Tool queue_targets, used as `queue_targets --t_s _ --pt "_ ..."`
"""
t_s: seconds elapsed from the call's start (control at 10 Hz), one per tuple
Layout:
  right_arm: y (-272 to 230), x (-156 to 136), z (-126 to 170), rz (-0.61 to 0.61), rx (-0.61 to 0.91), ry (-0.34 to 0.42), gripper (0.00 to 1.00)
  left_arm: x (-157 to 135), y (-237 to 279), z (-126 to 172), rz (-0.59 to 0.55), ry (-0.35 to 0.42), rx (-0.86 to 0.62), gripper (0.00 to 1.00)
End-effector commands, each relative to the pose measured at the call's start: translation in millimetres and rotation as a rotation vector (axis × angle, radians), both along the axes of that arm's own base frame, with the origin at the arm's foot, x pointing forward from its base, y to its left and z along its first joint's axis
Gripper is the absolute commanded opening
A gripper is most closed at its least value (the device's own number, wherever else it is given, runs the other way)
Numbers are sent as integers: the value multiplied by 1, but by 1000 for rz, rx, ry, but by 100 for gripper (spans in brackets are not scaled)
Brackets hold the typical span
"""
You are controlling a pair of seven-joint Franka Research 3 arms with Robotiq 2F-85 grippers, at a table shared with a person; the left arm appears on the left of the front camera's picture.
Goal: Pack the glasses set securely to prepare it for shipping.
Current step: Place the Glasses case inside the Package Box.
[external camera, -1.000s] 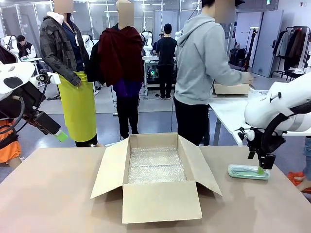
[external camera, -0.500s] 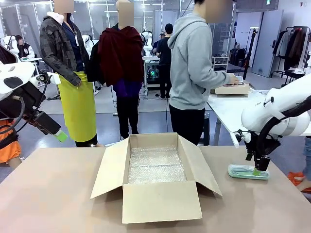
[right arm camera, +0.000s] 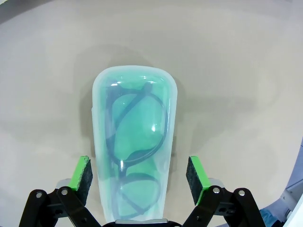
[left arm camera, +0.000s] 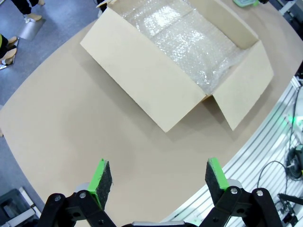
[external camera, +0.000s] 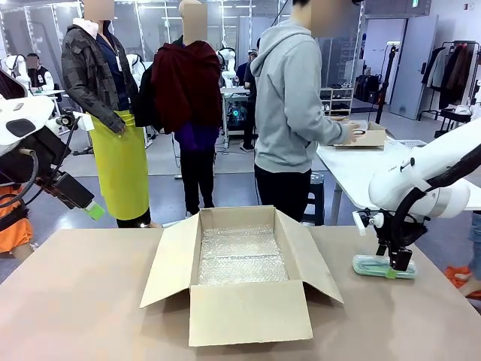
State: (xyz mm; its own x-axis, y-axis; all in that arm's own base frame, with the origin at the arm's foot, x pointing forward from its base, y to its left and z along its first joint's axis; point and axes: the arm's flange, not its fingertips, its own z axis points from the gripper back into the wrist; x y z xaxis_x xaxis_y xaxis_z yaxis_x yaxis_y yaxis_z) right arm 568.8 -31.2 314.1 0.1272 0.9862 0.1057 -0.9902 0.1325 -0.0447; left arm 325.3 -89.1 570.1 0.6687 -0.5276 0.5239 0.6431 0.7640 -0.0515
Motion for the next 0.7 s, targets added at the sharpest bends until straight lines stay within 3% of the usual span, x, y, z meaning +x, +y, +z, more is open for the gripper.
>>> queue_targets --t_s 0.0,0.2,0.3,0.4,0.5,0.6 --pt "2 5 -4 -27 26 -9 100 2 1 2 -11 -17 -16 100" --pt "3 7 -10 -35 28 1 100 2 1 2 -11 -17 -16 100" --pt "5 7 -9 -31 28 0 87 2 1 2 -11 -17 -16 100" --pt "5 7 -7 -32 29 -2 85 2 1 2 -11 -17 -16 100" --pt "5 6 -5 -29 35 4 70 2 1 2 -11 -17 -16 100" --pt "7 6 -4 -25 35 12 67 2 1 2 -11 -17 -16 100"
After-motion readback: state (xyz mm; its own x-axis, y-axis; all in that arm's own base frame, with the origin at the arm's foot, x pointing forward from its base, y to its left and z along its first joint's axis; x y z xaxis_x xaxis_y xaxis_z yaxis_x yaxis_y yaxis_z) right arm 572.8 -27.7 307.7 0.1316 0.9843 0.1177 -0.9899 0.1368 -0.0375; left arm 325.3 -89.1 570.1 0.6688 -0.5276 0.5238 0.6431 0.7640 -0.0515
